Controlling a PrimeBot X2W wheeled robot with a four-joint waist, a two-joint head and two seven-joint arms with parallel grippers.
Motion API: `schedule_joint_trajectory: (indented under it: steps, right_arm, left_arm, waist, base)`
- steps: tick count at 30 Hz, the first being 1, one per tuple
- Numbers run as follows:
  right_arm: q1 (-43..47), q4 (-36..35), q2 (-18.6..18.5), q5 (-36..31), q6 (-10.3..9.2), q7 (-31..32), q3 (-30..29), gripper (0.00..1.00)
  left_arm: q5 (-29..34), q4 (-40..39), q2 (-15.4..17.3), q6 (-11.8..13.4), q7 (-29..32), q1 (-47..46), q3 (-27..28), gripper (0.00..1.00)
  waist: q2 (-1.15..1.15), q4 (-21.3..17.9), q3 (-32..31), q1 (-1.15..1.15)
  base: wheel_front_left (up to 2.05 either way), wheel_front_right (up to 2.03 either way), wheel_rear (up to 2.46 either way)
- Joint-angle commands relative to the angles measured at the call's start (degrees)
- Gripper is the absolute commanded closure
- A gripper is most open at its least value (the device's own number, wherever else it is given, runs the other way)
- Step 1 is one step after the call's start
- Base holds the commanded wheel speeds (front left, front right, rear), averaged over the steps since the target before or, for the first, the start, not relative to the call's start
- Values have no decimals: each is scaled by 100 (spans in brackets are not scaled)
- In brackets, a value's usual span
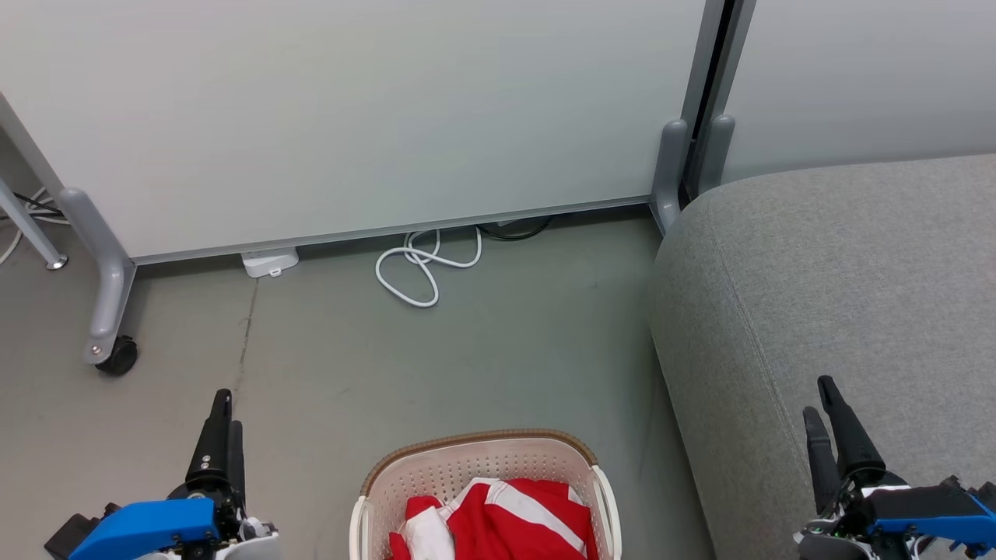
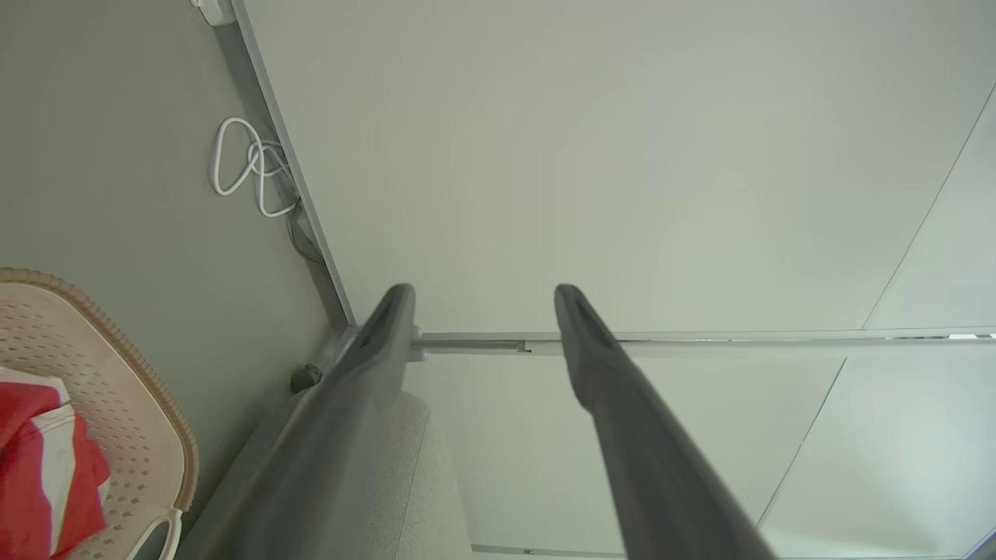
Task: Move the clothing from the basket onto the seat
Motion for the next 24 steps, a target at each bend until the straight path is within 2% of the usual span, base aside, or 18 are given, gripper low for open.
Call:
schedule_joint_trajectory:
  steps: [1,12,24]
  right_arm:
    - [-122,-146,-30,-213,7,-65,33,0]
    - [-146,-338,-34,-1239,8,-319,134,0]
    - [-178,-604,-39,-2747,11,-593,349,0]
  left_arm:
    - [182,-145,44,-9,-70,-191,-7,0]
    - [1368,-373,51,16,-325,-266,-55,0]
    - [3130,-669,58,260,-599,-305,-424,0]
  waist:
    - [0,2,5,0]
    - [0,14,44,0]
    - [0,33,76,0]
  base:
    - [0,0,0]
    - [0,0,0]
    - [0,0,0]
